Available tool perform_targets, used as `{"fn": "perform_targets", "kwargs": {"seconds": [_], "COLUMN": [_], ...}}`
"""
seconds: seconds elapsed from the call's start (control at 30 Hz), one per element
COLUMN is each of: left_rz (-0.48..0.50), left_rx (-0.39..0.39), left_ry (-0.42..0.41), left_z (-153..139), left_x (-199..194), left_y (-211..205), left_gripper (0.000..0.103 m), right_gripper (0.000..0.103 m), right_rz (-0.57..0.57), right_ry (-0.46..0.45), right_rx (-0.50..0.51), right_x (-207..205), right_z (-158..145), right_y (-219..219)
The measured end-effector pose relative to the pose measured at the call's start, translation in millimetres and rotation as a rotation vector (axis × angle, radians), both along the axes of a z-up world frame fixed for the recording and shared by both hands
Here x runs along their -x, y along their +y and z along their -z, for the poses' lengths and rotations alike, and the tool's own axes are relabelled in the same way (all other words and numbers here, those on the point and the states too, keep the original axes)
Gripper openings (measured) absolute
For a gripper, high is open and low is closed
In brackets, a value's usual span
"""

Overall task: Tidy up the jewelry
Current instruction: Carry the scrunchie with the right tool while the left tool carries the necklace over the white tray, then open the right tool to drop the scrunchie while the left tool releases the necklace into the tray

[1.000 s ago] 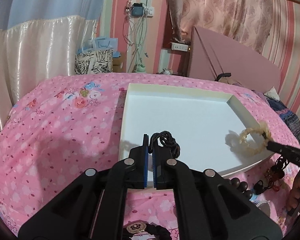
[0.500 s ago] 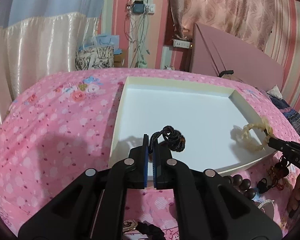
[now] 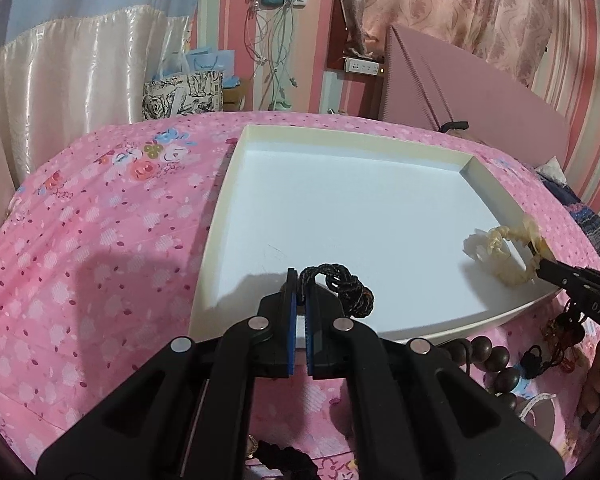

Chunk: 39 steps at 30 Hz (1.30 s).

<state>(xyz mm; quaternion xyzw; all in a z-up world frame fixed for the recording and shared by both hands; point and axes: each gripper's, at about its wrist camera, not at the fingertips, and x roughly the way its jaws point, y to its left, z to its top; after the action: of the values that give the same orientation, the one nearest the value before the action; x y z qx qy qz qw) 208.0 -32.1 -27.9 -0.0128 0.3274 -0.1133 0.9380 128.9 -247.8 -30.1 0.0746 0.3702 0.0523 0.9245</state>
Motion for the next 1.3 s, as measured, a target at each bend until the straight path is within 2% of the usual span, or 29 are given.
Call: {"fn": "perform_targets", "kwargs": {"seconds": [0.2, 0.33, 0.4, 0.47, 0.5, 0.53, 0.6, 0.63, 0.7, 0.8, 0.93, 1.13, 1.3], "left_rz": [-0.010, -0.012, -0.014, -0.021, -0.026, -0.027, -0.017, -0.018, -0.023, -0.036, -0.062, -0.112, -0.122], "left_rx": [0.023, -0.007, -0.017, -0.015, -0.015, -0.017, -0.037, -0.050, -0.065, -0.047, -0.034, -0.081, -0.096], "left_ry": [0.028, 0.022, 0.019, 0.012, 0.001, -0.008, -0.027, -0.034, -0.048, -0.055, -0.082, -0.192, -0.244], "left_z": [3, 3, 2, 1, -1, -1, -3, -3, -4, -5, -7, -16, -21], "left_x": [-4, -3, -3, -2, 0, 2, 5, 6, 8, 9, 13, 33, 43], "left_y": [5, 0, -2, -1, -1, -1, -6, -8, -10, -6, -1, -4, -5], "left_gripper": [0.001, 0.002, 0.011, 0.030, 0.036, 0.040, 0.044, 0.051, 0.057, 0.068, 0.077, 0.082, 0.085], "right_gripper": [0.011, 0.011, 0.016, 0.021, 0.027, 0.046, 0.057, 0.057, 0.057, 0.058, 0.070, 0.070, 0.071], "right_rz": [0.013, 0.018, 0.023, 0.016, 0.014, 0.018, 0.003, 0.003, 0.005, 0.006, 0.020, 0.018, 0.019], "right_ry": [-0.005, -0.004, -0.005, -0.010, -0.017, -0.028, -0.052, -0.061, -0.063, -0.076, -0.114, -0.171, -0.194], "right_rx": [0.010, 0.028, 0.034, 0.034, 0.043, 0.061, 0.075, 0.083, 0.078, 0.055, 0.081, 0.136, 0.151], "right_x": [-1, -2, -1, -1, 0, 2, 5, 7, 7, 10, 17, 27, 30], "right_z": [0, 0, 0, 0, -1, -3, -6, -7, -7, -9, -14, -21, -24], "right_y": [-1, -1, -1, 0, 1, 4, 8, 9, 8, 4, 6, 17, 20]}}
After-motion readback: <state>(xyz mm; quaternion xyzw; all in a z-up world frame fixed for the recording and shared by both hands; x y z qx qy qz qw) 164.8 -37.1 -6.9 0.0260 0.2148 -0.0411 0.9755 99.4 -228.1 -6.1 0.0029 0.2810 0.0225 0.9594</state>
